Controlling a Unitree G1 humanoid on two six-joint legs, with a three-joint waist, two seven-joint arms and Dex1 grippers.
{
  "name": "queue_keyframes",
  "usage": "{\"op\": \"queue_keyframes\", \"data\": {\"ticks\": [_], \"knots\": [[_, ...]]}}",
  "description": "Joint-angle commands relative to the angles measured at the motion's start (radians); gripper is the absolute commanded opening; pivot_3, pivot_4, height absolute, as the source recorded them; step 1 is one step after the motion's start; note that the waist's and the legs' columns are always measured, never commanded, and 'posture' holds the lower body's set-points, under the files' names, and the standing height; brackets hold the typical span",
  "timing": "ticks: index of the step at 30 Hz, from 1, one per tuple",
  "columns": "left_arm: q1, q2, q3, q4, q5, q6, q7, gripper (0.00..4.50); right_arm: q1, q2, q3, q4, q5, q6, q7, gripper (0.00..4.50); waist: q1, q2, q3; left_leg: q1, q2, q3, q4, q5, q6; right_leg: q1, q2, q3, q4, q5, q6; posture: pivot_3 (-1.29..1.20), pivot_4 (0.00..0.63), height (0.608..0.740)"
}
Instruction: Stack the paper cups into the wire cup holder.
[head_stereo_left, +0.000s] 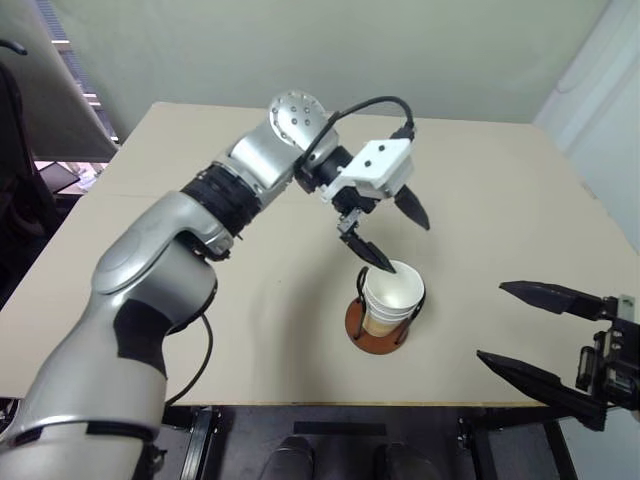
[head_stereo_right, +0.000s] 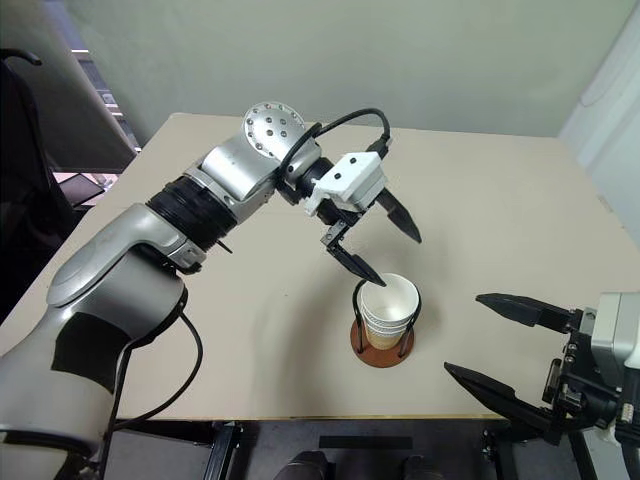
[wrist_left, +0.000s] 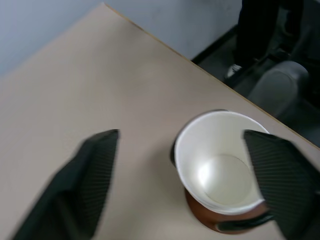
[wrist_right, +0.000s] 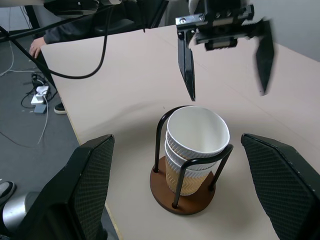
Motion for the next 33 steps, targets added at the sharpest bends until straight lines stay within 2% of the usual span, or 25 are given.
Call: {"op": "queue_keyframes", "data": {"ticks": [1, 4, 7, 8, 11, 15, 19, 24, 29, 33], "knots": [[0.014, 0.033, 0.156, 0.034, 0.015, 0.06, -0.031, 4.45, -0.043, -0.03, 0.056, 0.054, -0.031, -0.021, 0.04, 4.12, -0.001, 0.0, 0.0, 0.0, 0.0, 0.0, 0.0, 0.0, 0.0, 0.0, 0.0, 0.0, 0.0, 0.0, 0.0, 0.0, 0.15, 0.74], [0.1, 0.113, 0.297, 0.015, 0.004, 0.147, -0.031, 4.45, -0.089, -0.053, 0.111, 0.144, -0.078, -0.013, 0.079, 4.12, -0.007, 0.003, -0.002, 0.001, 0.0, 0.0, 0.0, 0.0, 0.0, 0.0, 0.0, 0.0, 0.0, 0.0, 0.0, 0.0, 0.15, 0.74], [0.265, 0.319, 0.416, -0.181, -0.173, 0.361, -0.031, 4.45, -0.14, -0.081, 0.163, 0.26, -0.142, -0.01, 0.144, 4.12, -0.025, 0.007, -0.002, 0.003, 0.001, 0.0, -0.002, 0.0, 0.0, -0.002, 0.003, 0.002, 0.001, 0.0, 0.0, 0.0, 0.15, 0.74], [0.3, 0.354, 0.439, -0.225, -0.196, 0.4, -0.031, 4.45, -0.147, -0.084, 0.169, 0.284, -0.16, -0.013, 0.169, 4.12, -0.028, 0.007, -0.002, 0.002, 0.001, 0.0, -0.002, 0.0, -0.001, -0.003, 0.003, 0.002, 0.002, 0.0, 0.0, 0.0, 0.15, 0.74], [0.523, 0.543, 0.534, -0.318, -0.207, 0.485, -0.031, 4.45, -0.19, -0.119, 0.212, 0.419, -0.247, -0.033, 0.26, 4.12, -0.024, 0.01, -0.003, 0.0, 0.005, -0.005, -0.003, 0.001, -0.003, -0.007, 0.004, -0.001, 0.001, 0.0, -0.001, 0.0, 0.15, 0.74], [0.786, 0.664, 0.72, -0.474, -0.228, 0.585, 0.006, 4.45, -0.251, -0.158, 0.247, 0.573, -0.333, -0.051, 0.372, 4.12, -0.011, 0.01, -0.003, 0.0, 0.004, -0.006, -0.004, 0.001, -0.003, -0.007, 0.003, 0.0, 0.001, -0.001, -0.002, 0.0, 0.15, 0.74], [1.019, 0.728, 0.942, -0.581, -0.253, 0.656, 0.074, 4.45, -0.323, -0.199, 0.292, 0.69, -0.424, -0.098, 0.466, 4.12, -0.012, 0.01, -0.003, 0.002, 0.003, -0.008, -0.002, 0.002, -0.003, -0.005, 0.003, -0.001, 0.004, -0.003, -0.008, 0.0, 0.15, 0.74], [1.192, 0.724, 1.132, -0.668, -0.252, 0.725, 0.129, 4.45, -0.434, -0.224, 0.379, 0.792, -0.458, -0.108, 0.558, 4.12, -0.024, 0.01, -0.003, 0.01, 0.003, -0.003, -0.005, 0.001, -0.004, -0.003, 0.002, 0.002, 0.015, -0.013, -0.025, 0.0, 0.15, 0.74], [1.295, 0.701, 1.24, -0.732, -0.248, 0.771, 0.156, 4.45, -0.53, -0.218, 0.468, 0.841, -0.495, -0.103, 0.598, 4.12, -0.033, 0.01, -0.003, 0.013, 0.005, -0.002, -0.007, 0.002, -0.005, -0.003, 0.004, 0.001, 0.018, -0.014, -0.027, 0.0, 0.15, 0.74], [1.324, 0.688, 1.274, -0.761, -0.243, 0.792, 0.164, 4.45, -0.575, -0.216, 0.507, 0.852, -0.51, -0.082, 0.599, 4.12, -0.032, 0.01, -0.003, 0.014, 0.005, -0.002, -0.008, 0.001, -0.005, -0.004, 0.004, 0.001, 0.019, -0.014, -0.027, 0.0, 0.15, 0.74]]}}
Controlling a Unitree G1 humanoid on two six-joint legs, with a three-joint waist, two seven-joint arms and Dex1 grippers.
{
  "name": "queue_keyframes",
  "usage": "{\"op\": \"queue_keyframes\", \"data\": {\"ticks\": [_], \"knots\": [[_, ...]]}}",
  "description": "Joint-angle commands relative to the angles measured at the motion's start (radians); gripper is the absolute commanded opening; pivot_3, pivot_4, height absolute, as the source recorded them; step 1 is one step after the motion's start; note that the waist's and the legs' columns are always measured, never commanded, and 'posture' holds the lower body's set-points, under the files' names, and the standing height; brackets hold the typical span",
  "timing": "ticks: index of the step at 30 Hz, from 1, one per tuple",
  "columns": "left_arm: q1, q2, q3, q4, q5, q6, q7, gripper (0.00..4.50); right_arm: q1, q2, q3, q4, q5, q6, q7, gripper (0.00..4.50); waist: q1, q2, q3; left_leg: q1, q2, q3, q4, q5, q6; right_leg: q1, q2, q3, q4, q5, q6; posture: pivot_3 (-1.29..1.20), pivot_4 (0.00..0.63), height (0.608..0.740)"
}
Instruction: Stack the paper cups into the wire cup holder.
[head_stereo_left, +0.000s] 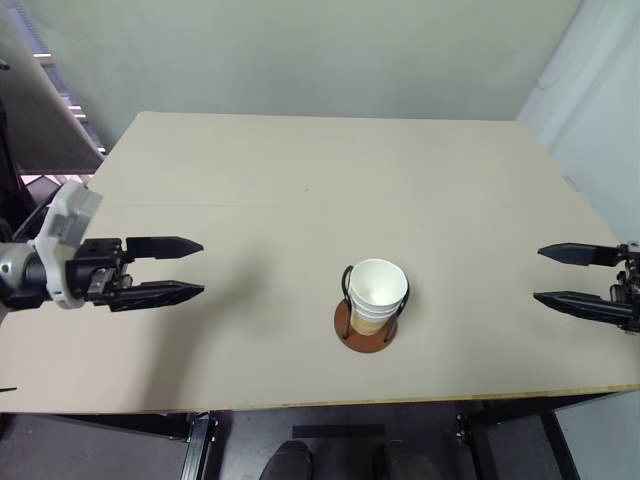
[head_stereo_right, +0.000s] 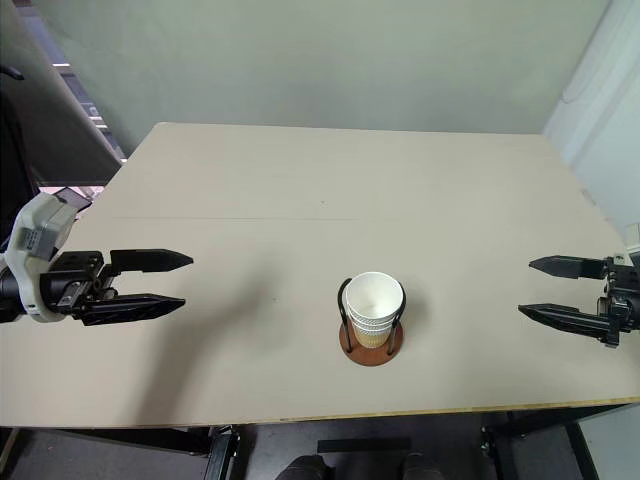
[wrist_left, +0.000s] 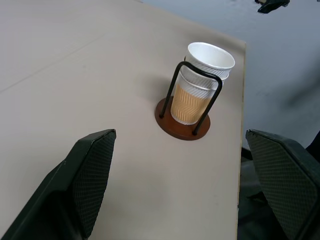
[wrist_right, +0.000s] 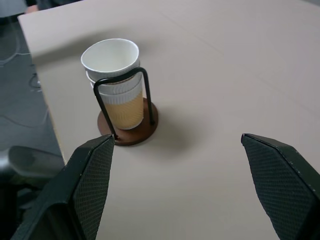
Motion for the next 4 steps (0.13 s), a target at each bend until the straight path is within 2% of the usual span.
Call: {"op": "queue_keyframes", "data": {"ticks": [1, 4], "knots": [[0.001, -0.003, 0.055, -0.039, -0.007, 0.018, 0.009, 4.45, -0.036, -0.016, 0.009, -0.004, -0.008, 0.018, 0.008, 4.12, 0.0, 0.0, 0.0, 0.0, 0.0, 0.0, 0.0, 0.0, 0.0, 0.0, 0.0, 0.0, 0.0, 0.0, 0.0, 0.0, 0.15, 0.74], [-0.006, -0.01, 0.049, -0.032, 0.003, 0.019, 0.009, 4.45, -0.04, -0.012, 0.011, -0.009, -0.012, 0.031, 0.012, 4.12, 0.0, 0.0, 0.0, 0.0, 0.0, 0.0, -0.001, 0.0, -0.001, 0.0, 0.0, 0.0, 0.0, 0.001, 0.002, 0.0, 0.15, 0.74]]}}
